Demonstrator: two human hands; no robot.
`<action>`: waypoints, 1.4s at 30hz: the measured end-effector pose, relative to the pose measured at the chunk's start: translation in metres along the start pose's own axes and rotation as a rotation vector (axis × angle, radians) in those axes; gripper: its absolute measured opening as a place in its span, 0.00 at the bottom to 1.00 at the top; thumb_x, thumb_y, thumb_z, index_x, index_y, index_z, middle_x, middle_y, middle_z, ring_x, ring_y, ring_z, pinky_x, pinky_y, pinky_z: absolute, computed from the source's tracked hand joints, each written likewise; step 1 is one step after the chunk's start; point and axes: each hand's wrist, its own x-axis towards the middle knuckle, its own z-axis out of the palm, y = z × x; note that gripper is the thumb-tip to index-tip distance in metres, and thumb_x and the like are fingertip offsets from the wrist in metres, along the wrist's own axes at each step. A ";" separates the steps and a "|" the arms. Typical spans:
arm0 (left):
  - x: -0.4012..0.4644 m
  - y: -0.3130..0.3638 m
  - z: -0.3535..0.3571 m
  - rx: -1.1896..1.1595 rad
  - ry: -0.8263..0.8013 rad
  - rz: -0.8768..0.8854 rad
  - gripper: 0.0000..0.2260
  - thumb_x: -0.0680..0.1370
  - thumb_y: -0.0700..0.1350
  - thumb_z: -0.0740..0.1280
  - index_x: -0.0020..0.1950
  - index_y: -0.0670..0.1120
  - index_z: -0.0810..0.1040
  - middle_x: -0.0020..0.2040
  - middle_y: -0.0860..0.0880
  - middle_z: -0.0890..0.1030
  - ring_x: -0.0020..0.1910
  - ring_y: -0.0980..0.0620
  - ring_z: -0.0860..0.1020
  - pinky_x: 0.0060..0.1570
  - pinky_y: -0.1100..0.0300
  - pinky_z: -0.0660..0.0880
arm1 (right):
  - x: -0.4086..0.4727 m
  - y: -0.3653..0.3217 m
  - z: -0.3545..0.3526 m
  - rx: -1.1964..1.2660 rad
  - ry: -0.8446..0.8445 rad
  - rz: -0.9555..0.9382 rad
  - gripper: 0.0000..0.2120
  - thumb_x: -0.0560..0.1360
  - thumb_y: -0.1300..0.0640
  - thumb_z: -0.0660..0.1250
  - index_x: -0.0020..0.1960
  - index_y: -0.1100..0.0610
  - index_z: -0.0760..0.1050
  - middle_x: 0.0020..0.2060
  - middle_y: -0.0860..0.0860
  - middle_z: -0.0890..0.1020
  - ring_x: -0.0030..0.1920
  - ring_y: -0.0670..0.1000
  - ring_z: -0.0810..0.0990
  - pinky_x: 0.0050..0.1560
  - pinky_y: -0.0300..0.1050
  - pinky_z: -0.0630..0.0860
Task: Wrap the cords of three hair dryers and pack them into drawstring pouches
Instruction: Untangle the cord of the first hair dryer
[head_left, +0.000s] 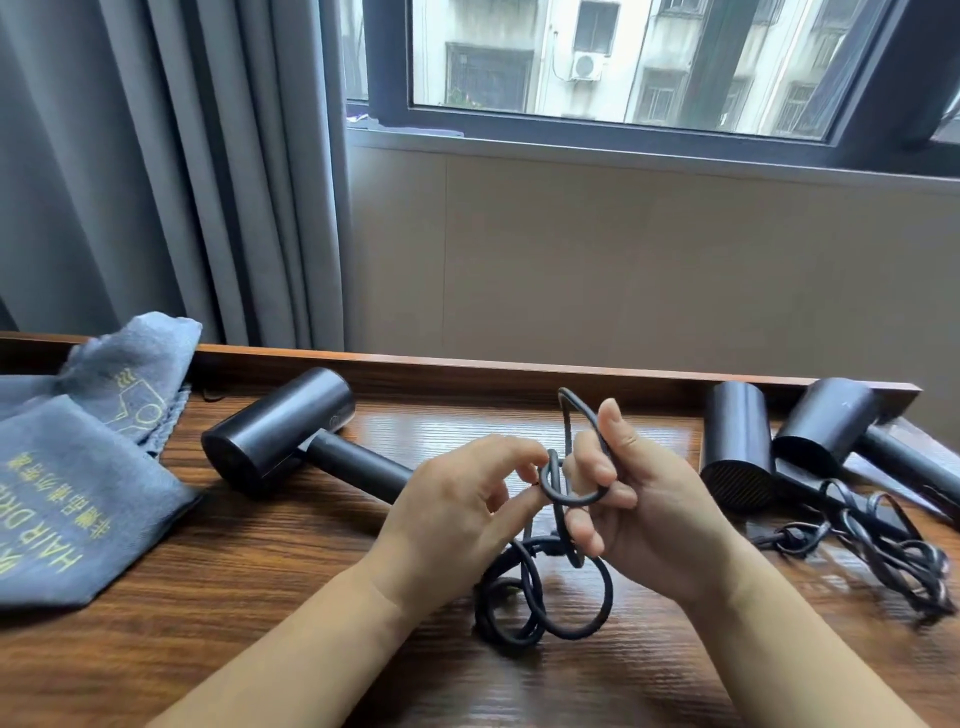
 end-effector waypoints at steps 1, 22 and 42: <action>0.000 0.000 -0.001 0.009 0.009 0.005 0.09 0.79 0.51 0.66 0.56 0.50 0.80 0.46 0.56 0.81 0.35 0.54 0.78 0.38 0.58 0.76 | -0.001 0.000 0.001 -0.024 0.009 0.041 0.26 0.80 0.43 0.53 0.30 0.57 0.70 0.22 0.49 0.55 0.21 0.53 0.77 0.21 0.38 0.72; 0.007 -0.009 -0.007 0.005 0.240 -0.457 0.17 0.69 0.54 0.60 0.31 0.41 0.74 0.27 0.45 0.78 0.32 0.45 0.78 0.37 0.46 0.75 | 0.011 0.028 -0.011 -1.130 -0.057 -0.461 0.29 0.65 0.49 0.79 0.64 0.48 0.73 0.59 0.44 0.79 0.65 0.50 0.75 0.62 0.46 0.73; 0.018 0.011 -0.012 -0.720 0.358 -0.619 0.23 0.80 0.46 0.65 0.23 0.47 0.74 0.30 0.37 0.79 0.28 0.44 0.79 0.26 0.60 0.76 | 0.005 0.017 -0.016 -1.256 0.620 -1.062 0.14 0.72 0.57 0.77 0.45 0.57 0.71 0.37 0.40 0.67 0.35 0.39 0.66 0.38 0.30 0.65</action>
